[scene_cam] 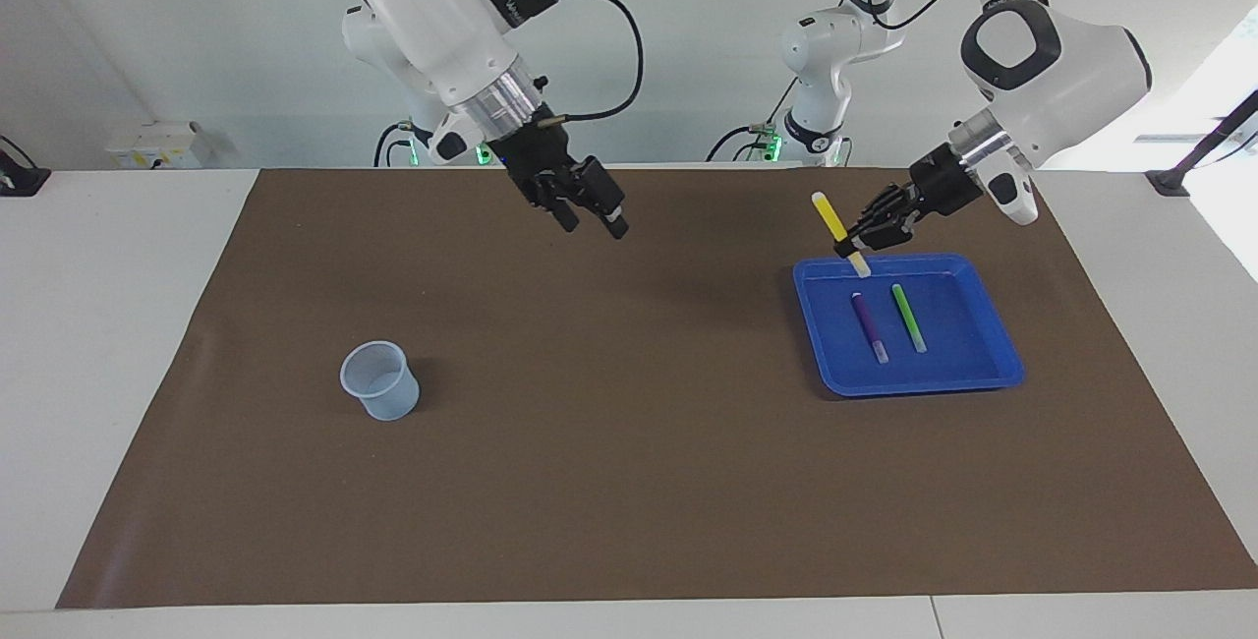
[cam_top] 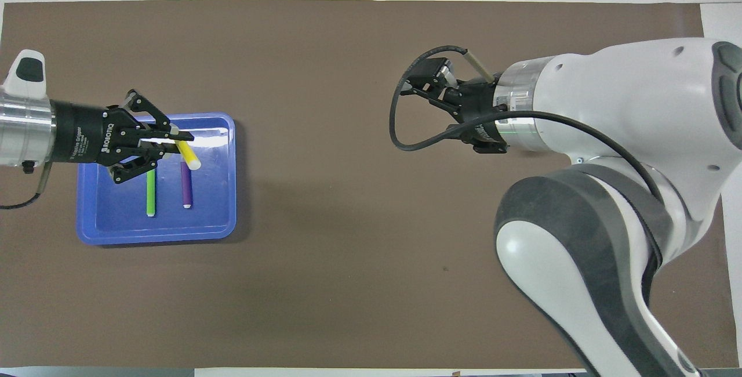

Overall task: Right arm passes pens to left for tray arrangement
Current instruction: 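Lay the yellow pen in the tray with the left gripper while the right gripper withdraws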

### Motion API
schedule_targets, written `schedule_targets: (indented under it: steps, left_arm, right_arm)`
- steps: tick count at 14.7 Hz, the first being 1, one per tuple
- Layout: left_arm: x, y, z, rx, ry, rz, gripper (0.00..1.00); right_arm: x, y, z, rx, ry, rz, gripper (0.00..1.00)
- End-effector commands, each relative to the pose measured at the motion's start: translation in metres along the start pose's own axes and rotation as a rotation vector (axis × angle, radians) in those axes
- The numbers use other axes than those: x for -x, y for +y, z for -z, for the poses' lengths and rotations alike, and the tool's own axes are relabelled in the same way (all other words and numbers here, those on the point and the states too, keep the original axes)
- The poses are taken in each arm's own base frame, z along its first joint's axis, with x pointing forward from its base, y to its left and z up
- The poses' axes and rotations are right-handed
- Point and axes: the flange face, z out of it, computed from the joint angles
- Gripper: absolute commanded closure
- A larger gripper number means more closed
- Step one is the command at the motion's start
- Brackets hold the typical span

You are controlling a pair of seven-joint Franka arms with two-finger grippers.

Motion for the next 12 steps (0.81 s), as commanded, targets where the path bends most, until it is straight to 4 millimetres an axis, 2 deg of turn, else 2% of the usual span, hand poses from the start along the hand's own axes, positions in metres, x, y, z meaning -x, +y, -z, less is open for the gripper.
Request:
schedule_targets:
  steps: [1,4,5,7,10,12]
  left_arm:
    - [-0.037,-0.038,0.006,-0.154,0.063,-0.174,1.00]
    - [-0.087,-0.073,0.013,-0.254,0.100,-0.337,1.00]
    - [-0.106,-0.086,0.010,-0.299,0.101,-0.406,1.00]
    - [-0.133,-0.098,-0.002,-0.405,0.123,-0.544,1.00]
    - [-0.161,-0.111,-0.021,-0.493,0.148,-0.676,1.00]
    - [-0.175,-0.127,-0.036,-0.536,0.169,-0.710,1.00]
  right_arm:
    - [-0.025,0.043,0.012,0.134,0.040,0.154,0.00]
    - [-0.063,0.089,0.031,0.276,0.048,0.239,0.00]
    - [-0.076,0.105,0.037,0.332,0.057,0.283,0.00]
    - [-0.097,0.128,0.052,0.441,0.078,0.406,0.00]
    - [-0.118,0.152,0.076,0.492,0.082,0.490,0.00]
    - [-0.116,0.153,0.093,0.504,0.065,0.483,0.00]
